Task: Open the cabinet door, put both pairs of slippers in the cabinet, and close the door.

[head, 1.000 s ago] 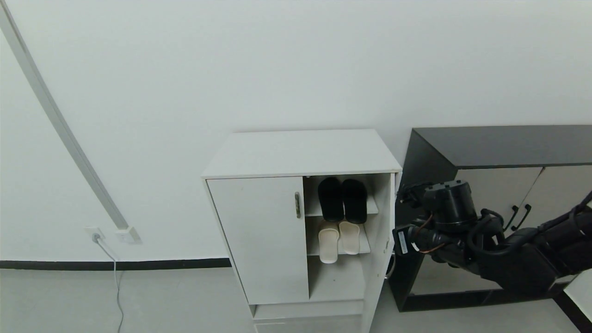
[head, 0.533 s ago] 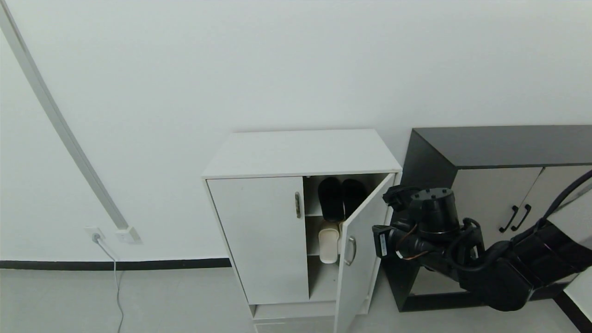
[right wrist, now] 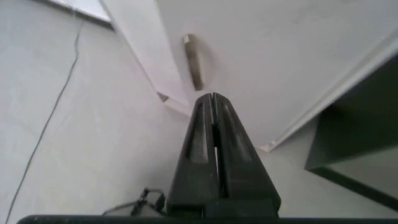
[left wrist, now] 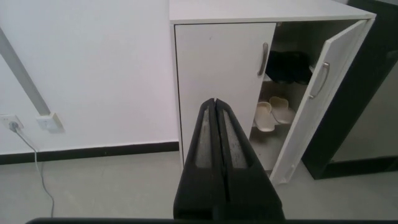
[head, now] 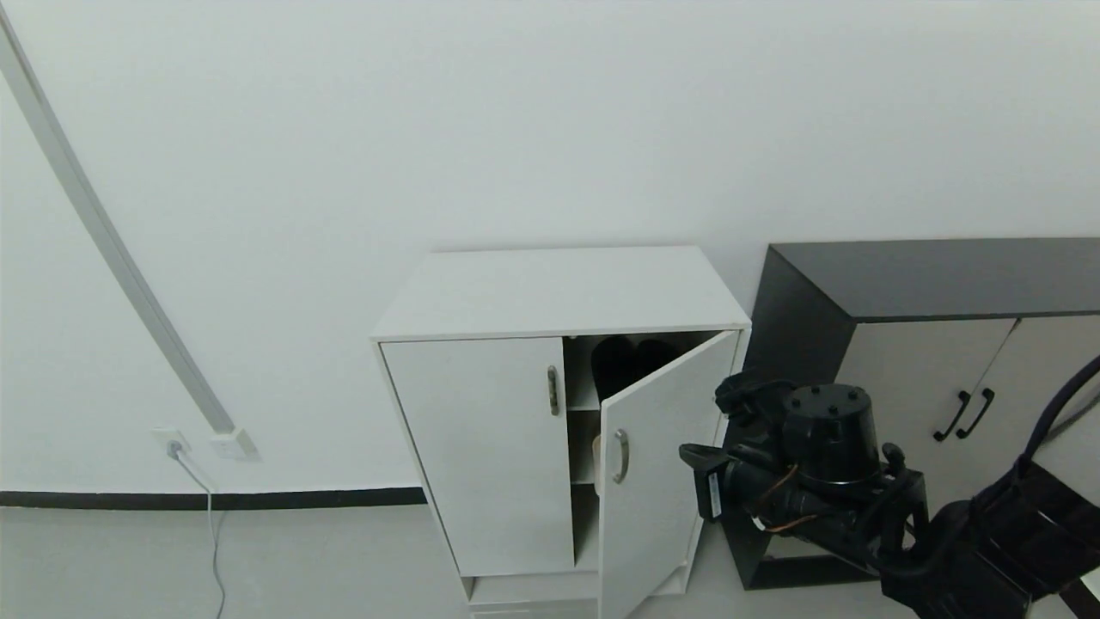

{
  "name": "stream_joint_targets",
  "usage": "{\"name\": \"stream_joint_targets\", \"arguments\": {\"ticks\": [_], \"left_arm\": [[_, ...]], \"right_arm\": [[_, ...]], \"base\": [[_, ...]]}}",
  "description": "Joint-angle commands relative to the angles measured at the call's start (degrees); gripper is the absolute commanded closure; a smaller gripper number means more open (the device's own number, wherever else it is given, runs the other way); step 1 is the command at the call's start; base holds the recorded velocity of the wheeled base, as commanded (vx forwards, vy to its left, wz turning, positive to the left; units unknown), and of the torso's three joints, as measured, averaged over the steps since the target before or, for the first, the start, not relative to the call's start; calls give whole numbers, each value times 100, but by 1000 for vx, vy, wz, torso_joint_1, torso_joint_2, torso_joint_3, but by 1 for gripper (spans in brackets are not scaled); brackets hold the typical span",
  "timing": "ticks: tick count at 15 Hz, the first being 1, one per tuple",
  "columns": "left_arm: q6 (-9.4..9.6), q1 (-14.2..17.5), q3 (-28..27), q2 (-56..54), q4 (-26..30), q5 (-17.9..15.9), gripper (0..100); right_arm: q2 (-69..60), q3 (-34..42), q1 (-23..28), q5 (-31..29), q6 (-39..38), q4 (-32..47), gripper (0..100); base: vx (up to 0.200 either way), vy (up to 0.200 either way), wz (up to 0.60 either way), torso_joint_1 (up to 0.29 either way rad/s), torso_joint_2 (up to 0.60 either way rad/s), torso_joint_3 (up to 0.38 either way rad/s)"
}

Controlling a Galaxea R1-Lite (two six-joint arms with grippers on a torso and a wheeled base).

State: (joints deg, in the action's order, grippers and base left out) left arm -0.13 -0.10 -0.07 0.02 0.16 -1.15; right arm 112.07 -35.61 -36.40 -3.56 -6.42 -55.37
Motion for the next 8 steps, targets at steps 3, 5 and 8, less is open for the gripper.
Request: {"name": "stream_joint_targets", "arguments": {"ticks": [3,5,8], "left_arm": [[-4,1,7,6,2,0,100],[-4,1,7,-2,2,9,100],[-4,1,-1,6,2,9,100]], "right_arm": [[17,89,-51,-4,1,-9,100],[105,54,-34,48,-17,-27,100],[456,-131,10,66,-17,-264,100]], "base": [[200,0,0,12,4,1],[0,0,0,0,0,0],[0,0,0,0,0,0]]}}
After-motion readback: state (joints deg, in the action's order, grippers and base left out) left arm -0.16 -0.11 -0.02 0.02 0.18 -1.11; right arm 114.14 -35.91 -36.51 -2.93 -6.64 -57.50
